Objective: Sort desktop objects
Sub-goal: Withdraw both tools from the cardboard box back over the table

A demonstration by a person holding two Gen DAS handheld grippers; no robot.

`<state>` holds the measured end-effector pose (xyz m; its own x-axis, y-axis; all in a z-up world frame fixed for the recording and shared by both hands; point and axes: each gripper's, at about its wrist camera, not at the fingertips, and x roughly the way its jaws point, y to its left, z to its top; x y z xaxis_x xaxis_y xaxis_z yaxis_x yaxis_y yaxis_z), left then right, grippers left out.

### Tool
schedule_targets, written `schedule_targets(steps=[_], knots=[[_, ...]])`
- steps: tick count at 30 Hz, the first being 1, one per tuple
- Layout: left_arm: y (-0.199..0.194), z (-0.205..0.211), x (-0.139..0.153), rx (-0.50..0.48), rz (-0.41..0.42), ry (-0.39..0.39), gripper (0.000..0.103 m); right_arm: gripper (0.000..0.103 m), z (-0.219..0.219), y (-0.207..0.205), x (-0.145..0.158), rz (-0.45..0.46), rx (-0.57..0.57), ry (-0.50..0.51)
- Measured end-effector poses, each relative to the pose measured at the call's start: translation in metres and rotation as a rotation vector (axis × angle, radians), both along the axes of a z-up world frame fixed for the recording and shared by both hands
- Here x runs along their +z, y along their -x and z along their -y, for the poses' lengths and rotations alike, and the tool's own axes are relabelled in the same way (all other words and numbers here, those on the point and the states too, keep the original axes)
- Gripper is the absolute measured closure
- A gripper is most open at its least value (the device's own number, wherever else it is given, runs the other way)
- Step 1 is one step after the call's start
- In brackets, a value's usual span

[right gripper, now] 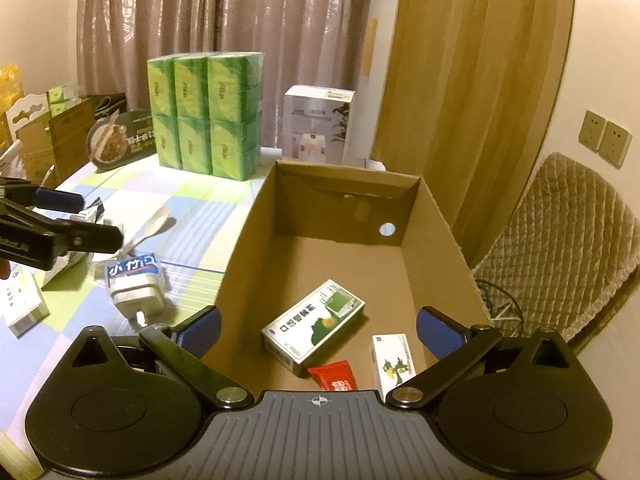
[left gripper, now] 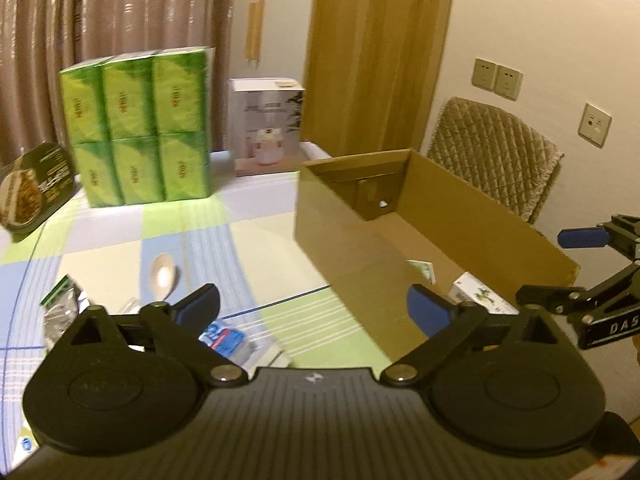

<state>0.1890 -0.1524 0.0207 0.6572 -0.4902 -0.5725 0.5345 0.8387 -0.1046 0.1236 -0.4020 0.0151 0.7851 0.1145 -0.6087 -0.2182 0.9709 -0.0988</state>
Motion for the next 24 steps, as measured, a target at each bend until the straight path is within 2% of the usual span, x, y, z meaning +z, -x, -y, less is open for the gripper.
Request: schedule_targets(steps=[8,15,24], knots=[[-0.003,-0.038,-0.003,0.042,-0.007,-0.027,0.002,0.002,-0.027,0.002,0.003,0.006,0.049,0.005],[-0.008,-0.089,-0.004,0.130,-0.007,-0.036,0.002,0.002,-0.057,0.007,0.012,0.043,0.110,-0.024],[-0.002,-0.150,-0.028,0.162,-0.020,-0.107,0.001,0.002,-0.109,0.009,0.013,0.055,0.234,-0.066]])
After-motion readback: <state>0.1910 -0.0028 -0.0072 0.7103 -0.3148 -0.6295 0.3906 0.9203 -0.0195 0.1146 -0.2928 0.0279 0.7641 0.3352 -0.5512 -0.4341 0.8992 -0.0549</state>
